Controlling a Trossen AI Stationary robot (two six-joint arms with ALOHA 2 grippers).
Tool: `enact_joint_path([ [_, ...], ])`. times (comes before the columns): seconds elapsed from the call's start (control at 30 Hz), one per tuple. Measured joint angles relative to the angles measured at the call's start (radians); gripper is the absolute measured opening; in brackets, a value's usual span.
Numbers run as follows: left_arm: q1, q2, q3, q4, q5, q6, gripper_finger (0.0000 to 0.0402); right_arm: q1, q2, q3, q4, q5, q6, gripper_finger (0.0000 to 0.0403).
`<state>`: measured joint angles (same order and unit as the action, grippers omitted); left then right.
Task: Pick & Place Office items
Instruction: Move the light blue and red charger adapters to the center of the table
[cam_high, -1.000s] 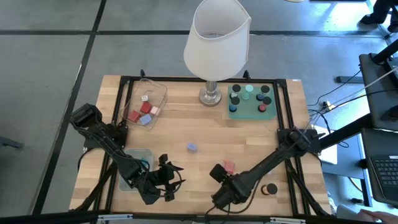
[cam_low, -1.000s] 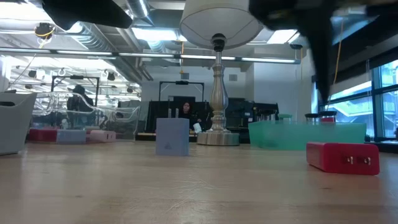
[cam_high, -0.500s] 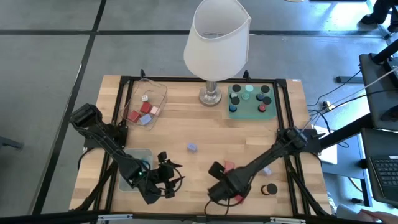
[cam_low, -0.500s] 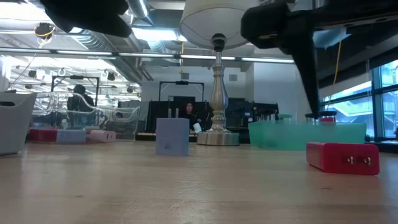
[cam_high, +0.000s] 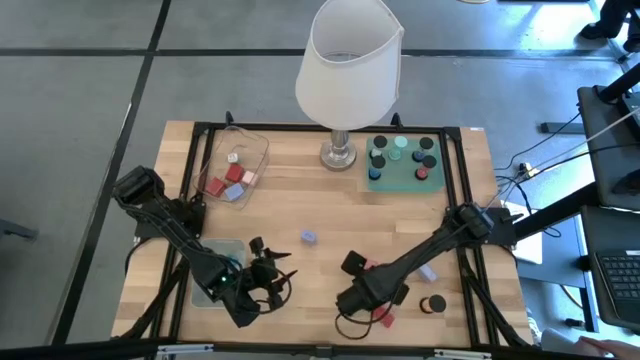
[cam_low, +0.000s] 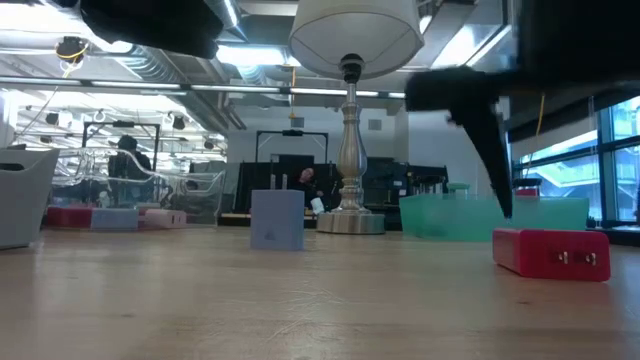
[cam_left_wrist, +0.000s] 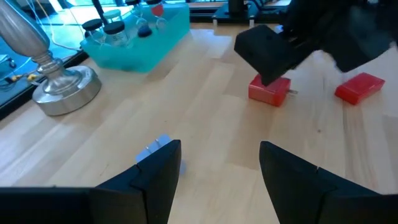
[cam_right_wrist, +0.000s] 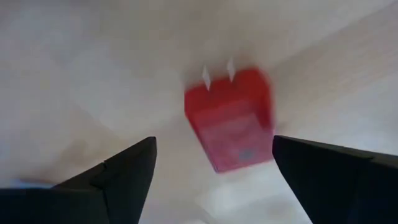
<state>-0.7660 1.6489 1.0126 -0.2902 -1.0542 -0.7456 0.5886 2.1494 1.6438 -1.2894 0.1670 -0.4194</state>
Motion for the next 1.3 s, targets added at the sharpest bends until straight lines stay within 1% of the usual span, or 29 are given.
enact_joint_path([
  [0.17, 0.017, 0.000, 0.000, 0.000, 0.000, 0.000, 0.0214, 0.001, -0.002, -0.108, 0.003, 0.190, -0.100, 0.0325],
  [0.23, 0.026, 0.000, 0.000, 0.000, 0.000, 0.000, 0.0214, -0.004, -0.002, -0.133, 0.013, 0.231, -0.110, 0.0325],
  [0.33, 0.042, 0.000, 0.000, 0.000, 0.000, 0.000, 0.0214, -0.009, -0.006, -0.141, 0.026, 0.233, -0.091, 0.0325],
  [0.43, 0.058, 0.000, 0.000, 0.000, 0.006, 0.000, 0.0214, -0.010, -0.028, -0.145, 0.049, 0.215, -0.078, 0.0325],
  [0.67, 0.093, 0.000, 0.000, -0.001, 0.041, 0.000, 0.0214, -0.012, -0.133, -0.144, 0.158, 0.175, -0.086, 0.0325],
  [0.77, 0.103, 0.000, 0.000, -0.001, 0.066, 0.000, 0.0214, -0.017, -0.140, -0.147, 0.169, 0.132, -0.125, 0.0325],
  [0.87, 0.105, 0.000, 0.000, 0.000, 0.083, -0.001, 0.0214, -0.017, -0.140, -0.184, 0.184, 0.119, -0.156, 0.0325],
  [1.0, 0.104, 0.000, 0.000, 0.000, 0.084, 0.000, 0.0214, -0.029, -0.139, -0.218, 0.194, 0.125, -0.113, 0.0325],
  [1.07, 0.104, 0.000, 0.000, 0.000, 0.084, 0.012, 0.0214, -0.030, -0.139, -0.229, 0.193, 0.151, -0.150, 0.0325],
  [1.17, 0.108, 0.000, 0.000, 0.000, 0.084, 0.017, 0.0214, -0.029, -0.139, -0.236, 0.195, 0.206, -0.261, 0.0322],
  [1.3, 0.114, 0.000, 0.000, 0.000, 0.084, 0.016, 0.0214, -0.034, -0.139, -0.256, 0.225, 0.195, -0.396, 0.0315],
])
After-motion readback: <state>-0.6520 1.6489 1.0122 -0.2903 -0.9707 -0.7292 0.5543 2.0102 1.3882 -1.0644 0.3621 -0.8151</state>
